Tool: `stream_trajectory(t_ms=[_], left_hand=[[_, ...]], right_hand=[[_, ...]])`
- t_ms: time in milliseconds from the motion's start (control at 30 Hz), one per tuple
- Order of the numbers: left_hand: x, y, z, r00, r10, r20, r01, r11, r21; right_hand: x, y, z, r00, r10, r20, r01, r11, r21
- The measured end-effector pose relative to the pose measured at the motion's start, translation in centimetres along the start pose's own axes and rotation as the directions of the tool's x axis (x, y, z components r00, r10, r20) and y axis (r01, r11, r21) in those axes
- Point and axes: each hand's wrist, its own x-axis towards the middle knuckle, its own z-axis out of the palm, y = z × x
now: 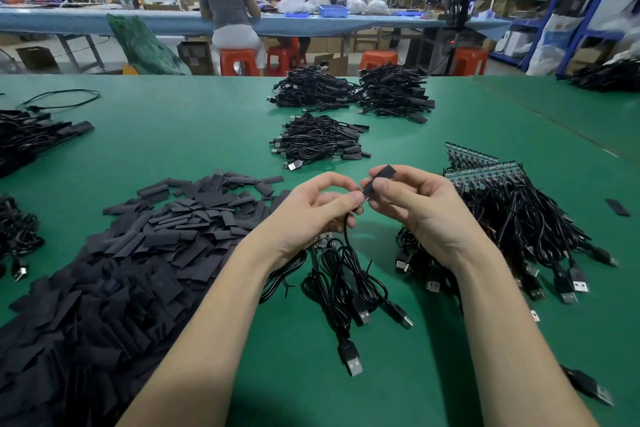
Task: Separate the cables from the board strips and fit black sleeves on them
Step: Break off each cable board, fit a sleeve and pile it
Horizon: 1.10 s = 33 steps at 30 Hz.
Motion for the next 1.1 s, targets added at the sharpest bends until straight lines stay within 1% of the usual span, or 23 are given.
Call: stream_trajectory(t_ms=[67,167,300,467,633,767,867,1000,1100], left_hand=[[0.2,-0.1,0.1,0.997,0.050,-0.054,-0.046,0.996,0.075],[0.3,-0.2,0.3,0.988,0.104,-0.111,-0.094,0.991,0.093],[0.6,-0.3,0.9,0.978,0.151,-0.141,-0.131,0.981,0.143],[0.7,-0.7,1.1,0.953,0.250,-0.172,-0.215,0.956,0.202],[0.7,-0.8,1.2,0.940,0.295,-0.172,-0.256,0.942,0.216],[0.6,-0.8,1.3,0.934,0.310,-0.180,-0.274,0.941,0.198],[0.5,-0.7,1.1,0.929,0.305,-0.212,-0.273,0.947,0.167],[0.6,-0.9,1.1,0.922,0.323,-0.215,-0.282,0.939,0.199],[0.9,-1.0,1.1,0.932,0.289,-0.220,-0.255,0.952,0.170]], right_hand=[[0.1,0.1,-0.3,0.996,0.000,-0.092,0.005,0.998,0.056],[0.3,-0.1,-0.7,0.988,0.017,-0.151,-0.008,0.998,0.063],[0.3,0.0,-0.7,0.987,0.042,-0.154,-0.032,0.997,0.064],[0.6,0.2,-0.7,0.984,0.050,-0.171,-0.034,0.995,0.093],[0.7,0.9,-0.5,0.989,0.060,-0.132,-0.052,0.996,0.067],[0.8,1.2,-0.4,0.988,0.077,-0.132,-0.069,0.995,0.068],[0.8,1.3,-0.3,0.989,0.095,-0.117,-0.089,0.995,0.054],[0.7,1.3,-0.2,0.991,0.102,-0.091,-0.102,0.995,-0.003],[0.7,1.3,0.1,0.991,0.082,-0.107,-0.086,0.996,-0.026]])
